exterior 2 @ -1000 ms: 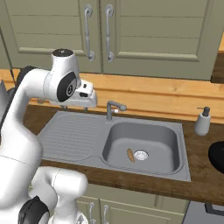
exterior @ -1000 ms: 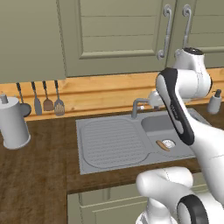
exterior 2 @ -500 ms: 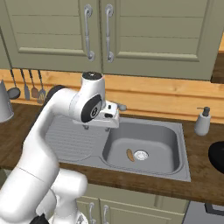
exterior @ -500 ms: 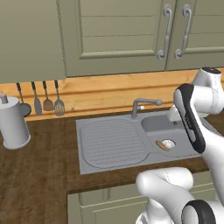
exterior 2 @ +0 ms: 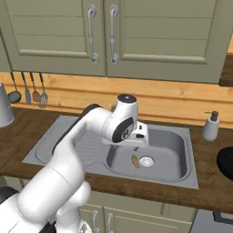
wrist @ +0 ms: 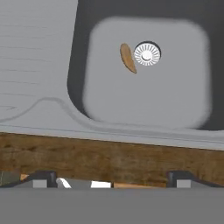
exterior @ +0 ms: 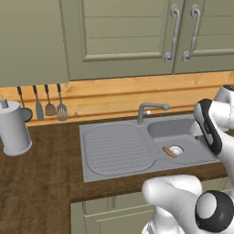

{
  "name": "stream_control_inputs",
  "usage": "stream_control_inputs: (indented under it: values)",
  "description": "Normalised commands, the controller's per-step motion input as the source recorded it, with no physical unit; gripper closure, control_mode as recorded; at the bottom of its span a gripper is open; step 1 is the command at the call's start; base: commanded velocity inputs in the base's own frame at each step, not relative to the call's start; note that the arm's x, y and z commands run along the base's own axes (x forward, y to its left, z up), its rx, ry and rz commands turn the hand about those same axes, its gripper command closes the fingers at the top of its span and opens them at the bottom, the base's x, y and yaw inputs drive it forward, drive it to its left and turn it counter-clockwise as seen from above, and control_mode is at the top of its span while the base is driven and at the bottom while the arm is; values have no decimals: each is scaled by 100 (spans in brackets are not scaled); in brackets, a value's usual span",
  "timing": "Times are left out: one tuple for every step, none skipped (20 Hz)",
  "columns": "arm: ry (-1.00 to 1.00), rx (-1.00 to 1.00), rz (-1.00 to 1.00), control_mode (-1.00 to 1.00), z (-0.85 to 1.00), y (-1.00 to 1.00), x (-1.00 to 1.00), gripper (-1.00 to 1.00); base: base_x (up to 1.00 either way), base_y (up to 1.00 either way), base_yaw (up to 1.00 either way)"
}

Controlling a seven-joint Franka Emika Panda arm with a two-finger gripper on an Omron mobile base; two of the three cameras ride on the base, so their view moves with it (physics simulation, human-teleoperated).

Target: Pick the sweet potato from the sink and place it in the bowl. Then pick the bowl and place it in the microwave. Then close the microwave door and press the start button.

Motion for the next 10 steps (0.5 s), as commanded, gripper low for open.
stream_control_inputs:
  values:
    - [0, 1, 0, -100, -49, -44, 58, -100, 0, 0, 0]
    - [0, 4, 0, -100, -48, -43, 62, -100, 0, 0, 0]
    - [0, 5, 0, -100, -46, -44, 67, -100, 0, 0, 0]
    - [0, 5, 0, -100, -44, -26, 69, -100, 0, 0, 0]
    - [0, 3, 1, -100, -39, -12, 74, -100, 0, 0, 0]
    - [0, 2, 0, -100, -32, -4, 74, -100, 0, 0, 0]
    - [0, 0, 0, -100, -26, 0, 70, -100, 0, 0, 0]
    - [0, 0, 0, -100, -22, 0, 73, -100, 0, 0, 0]
    - [0, 1, 0, -100, -21, 0, 66, -100, 0, 0, 0]
    - [0, 3, 0, -100, -21, 0, 64, -100, 0, 0, 0]
